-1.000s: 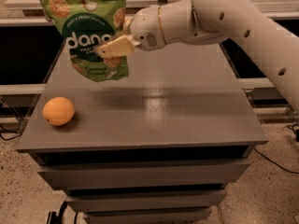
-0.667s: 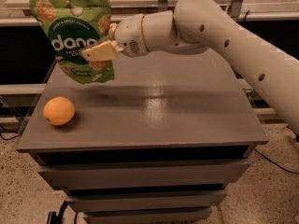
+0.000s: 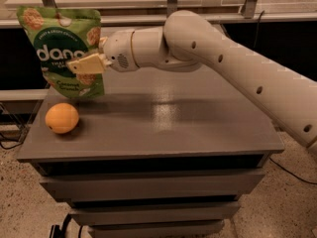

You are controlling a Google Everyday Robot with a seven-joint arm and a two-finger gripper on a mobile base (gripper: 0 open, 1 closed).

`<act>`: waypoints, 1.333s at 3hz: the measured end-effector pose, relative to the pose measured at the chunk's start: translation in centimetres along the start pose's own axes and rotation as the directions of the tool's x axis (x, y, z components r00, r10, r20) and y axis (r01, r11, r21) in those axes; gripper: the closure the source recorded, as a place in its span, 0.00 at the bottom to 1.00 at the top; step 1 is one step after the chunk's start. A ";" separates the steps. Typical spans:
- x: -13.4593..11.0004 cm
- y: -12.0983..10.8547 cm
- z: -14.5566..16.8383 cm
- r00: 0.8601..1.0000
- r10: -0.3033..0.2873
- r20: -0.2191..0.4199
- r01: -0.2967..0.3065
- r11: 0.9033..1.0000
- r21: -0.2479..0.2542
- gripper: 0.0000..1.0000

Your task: Move green rice chip bag near orange

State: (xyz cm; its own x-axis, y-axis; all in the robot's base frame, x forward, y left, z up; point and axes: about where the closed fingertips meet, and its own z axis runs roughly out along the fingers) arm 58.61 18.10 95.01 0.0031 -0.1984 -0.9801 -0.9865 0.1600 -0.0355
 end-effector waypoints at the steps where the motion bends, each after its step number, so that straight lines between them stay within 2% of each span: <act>1: 0.7 0.8 0.3 0.999 0.034 -0.002 -0.034 0.999 0.012 1.00; 2: 1.0 1.3 0.1 0.999 0.046 -0.007 -0.046 0.999 0.018 1.00; 3: 1.1 1.7 -0.2 0.999 0.043 -0.018 -0.043 0.999 0.005 0.83; 4: 1.2 1.9 -0.6 0.999 0.039 -0.028 -0.039 0.999 0.004 0.61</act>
Offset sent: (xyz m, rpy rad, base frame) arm -0.0170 -0.0062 -0.0155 -0.0034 0.0570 -0.0473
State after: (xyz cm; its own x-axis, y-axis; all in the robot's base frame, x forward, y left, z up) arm 56.65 17.62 93.92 -0.0400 -0.2194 -0.9748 -0.9853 0.1710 0.0020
